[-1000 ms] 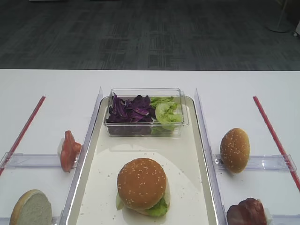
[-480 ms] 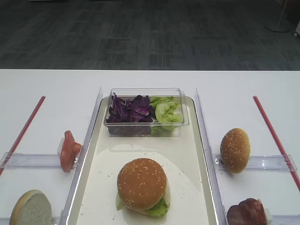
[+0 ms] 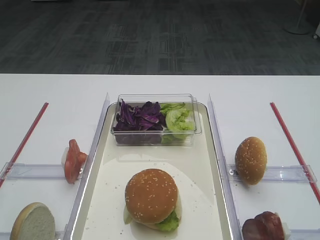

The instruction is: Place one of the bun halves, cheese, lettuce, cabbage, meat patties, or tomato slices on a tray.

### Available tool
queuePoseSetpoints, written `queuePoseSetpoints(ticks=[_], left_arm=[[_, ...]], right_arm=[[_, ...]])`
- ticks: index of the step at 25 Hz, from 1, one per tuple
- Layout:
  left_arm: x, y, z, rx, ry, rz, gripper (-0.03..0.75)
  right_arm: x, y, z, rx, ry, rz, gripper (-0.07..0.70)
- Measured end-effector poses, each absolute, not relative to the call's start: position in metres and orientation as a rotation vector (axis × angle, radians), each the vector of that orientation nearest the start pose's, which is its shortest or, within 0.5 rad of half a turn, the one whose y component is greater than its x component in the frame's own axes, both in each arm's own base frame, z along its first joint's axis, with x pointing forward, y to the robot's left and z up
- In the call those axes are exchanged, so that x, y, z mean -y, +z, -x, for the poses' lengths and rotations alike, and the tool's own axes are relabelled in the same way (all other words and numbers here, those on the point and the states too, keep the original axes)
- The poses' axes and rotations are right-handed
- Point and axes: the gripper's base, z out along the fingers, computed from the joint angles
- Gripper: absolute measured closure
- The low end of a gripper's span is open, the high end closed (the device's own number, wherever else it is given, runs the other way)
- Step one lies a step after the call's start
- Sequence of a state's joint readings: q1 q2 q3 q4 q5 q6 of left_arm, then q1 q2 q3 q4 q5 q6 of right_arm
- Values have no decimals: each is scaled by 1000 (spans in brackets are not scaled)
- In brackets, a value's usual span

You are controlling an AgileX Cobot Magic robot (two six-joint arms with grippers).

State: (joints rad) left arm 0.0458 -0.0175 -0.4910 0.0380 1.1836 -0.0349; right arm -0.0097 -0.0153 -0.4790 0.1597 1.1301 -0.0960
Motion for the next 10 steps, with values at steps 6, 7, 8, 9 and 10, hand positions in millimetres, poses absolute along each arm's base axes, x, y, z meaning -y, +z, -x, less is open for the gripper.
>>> queuePoseSetpoints(ticks=[6,7,8,9,10], left_arm=[[-3,265,12,-2157,53,92,244],[-3,265,12,-2157,53,92,244],[-3,265,12,-2157,53,92,244],[-3,265,12,-2157,53,92,244],[-3,265,12,-2157,53,92,244]], right_arm=[[-13,267,8,-2108,130,105,133],[-13,267,8,-2108,130,105,133],[-13,267,8,-2108,130,105,133],[-13,267,8,-2108,130,105,133],[-13,267,8,-2108,130,105,133]])
